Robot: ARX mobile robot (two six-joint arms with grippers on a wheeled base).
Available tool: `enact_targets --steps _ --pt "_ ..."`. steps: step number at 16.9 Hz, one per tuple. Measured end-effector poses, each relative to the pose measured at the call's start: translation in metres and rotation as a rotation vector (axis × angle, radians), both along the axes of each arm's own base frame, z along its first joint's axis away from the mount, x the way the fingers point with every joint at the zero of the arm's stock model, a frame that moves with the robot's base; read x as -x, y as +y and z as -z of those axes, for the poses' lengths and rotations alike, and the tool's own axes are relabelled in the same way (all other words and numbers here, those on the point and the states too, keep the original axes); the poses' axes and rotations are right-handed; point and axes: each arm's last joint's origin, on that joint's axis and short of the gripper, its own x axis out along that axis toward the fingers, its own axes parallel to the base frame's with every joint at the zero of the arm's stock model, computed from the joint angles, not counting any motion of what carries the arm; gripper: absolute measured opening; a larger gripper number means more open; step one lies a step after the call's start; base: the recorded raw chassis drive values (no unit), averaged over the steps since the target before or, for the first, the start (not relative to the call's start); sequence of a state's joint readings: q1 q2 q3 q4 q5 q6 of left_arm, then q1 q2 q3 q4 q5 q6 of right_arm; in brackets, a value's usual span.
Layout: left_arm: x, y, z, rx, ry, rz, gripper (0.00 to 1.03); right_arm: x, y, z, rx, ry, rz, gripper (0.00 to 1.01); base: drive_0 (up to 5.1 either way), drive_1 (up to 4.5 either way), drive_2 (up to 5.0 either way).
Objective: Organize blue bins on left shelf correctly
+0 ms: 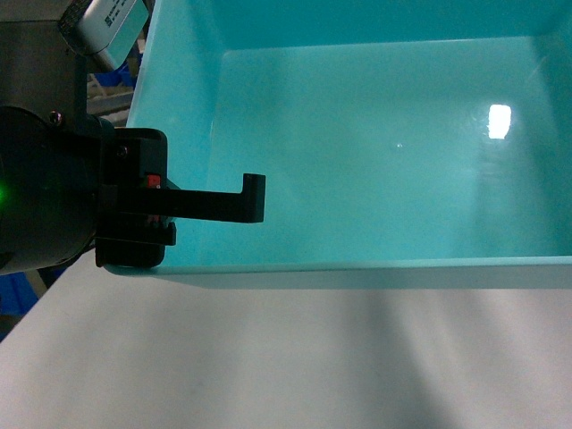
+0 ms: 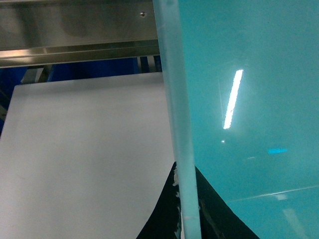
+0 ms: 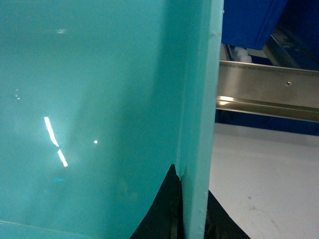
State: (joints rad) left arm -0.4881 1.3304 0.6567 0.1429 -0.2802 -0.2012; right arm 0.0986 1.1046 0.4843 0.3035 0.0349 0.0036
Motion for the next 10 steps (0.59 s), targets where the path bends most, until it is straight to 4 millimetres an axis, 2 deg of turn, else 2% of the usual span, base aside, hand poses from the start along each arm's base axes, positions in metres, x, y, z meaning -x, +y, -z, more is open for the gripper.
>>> enact_targets --steps 10 --pt "0.0001 0.0 0.0002 -0.001 0.001 0.001 0.02 0.0 0.0 0.0 -0.001 0.0 0.0 0.02 -5.0 2.44 2.4"
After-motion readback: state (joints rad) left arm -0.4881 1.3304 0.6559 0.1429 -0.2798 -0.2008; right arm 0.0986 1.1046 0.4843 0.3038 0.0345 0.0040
